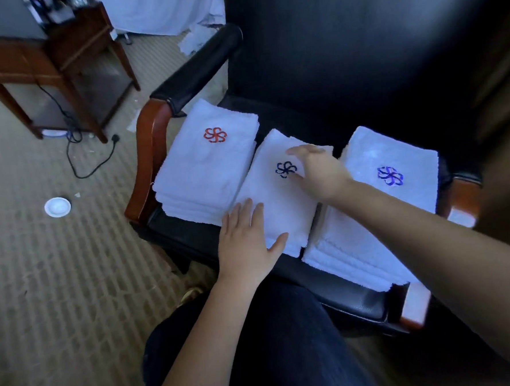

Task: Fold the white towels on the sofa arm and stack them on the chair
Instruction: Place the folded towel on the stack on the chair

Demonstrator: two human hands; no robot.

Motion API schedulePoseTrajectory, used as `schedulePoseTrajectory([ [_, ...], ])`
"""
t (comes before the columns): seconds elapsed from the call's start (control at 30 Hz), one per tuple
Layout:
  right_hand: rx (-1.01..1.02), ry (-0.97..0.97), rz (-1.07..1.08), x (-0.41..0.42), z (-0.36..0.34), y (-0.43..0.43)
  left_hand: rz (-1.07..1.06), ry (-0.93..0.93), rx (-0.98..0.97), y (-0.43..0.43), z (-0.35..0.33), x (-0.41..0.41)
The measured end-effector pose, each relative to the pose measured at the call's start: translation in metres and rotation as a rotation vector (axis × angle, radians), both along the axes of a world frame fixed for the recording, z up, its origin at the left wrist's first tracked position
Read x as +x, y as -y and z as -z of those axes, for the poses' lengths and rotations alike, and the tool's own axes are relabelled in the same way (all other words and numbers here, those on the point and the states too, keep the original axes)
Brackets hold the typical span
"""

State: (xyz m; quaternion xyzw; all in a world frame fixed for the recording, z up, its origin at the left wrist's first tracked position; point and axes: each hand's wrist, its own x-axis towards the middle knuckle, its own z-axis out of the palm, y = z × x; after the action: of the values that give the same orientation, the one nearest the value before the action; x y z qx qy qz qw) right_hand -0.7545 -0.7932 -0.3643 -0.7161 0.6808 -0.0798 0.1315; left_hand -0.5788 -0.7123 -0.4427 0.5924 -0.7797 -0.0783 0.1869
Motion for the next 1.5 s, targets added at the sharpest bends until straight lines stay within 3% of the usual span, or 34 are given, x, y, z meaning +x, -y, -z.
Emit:
schedulePoseTrajectory([
  [0.2,-0.092,0.033,-0.078,0.021,-0.043,-0.098,0.064,-0.043,-0.123,-0.045,-0.063,0.031],
  [0.4,-0.186,0.131,-0.111,0.049,-0.070,-0.203,0.036,-0.070,-0.127,-0.119,-0.112,0.072],
  [0.53,-0.250,0.338,-0.019,0.055,-0.073,-0.259,-0.075,-0.080,-0.137,-0.175,-0.134,0.103],
  [0.63,-0.300,0.384,-0.017,0.064,-0.077,-0.285,-0.189,-0.031,-0.138,-0.211,-0.148,0.124],
  [1.03,-0.319,0.305,-0.256,0.120,-0.100,-0.294,-0.448,-0.015,-0.159,-0.277,-0.180,0.174],
  [1.5,-0.263,0.359,-0.892,0.287,-0.128,-0.305,-0.959,0.047,-0.281,-0.389,-0.204,0.267],
])
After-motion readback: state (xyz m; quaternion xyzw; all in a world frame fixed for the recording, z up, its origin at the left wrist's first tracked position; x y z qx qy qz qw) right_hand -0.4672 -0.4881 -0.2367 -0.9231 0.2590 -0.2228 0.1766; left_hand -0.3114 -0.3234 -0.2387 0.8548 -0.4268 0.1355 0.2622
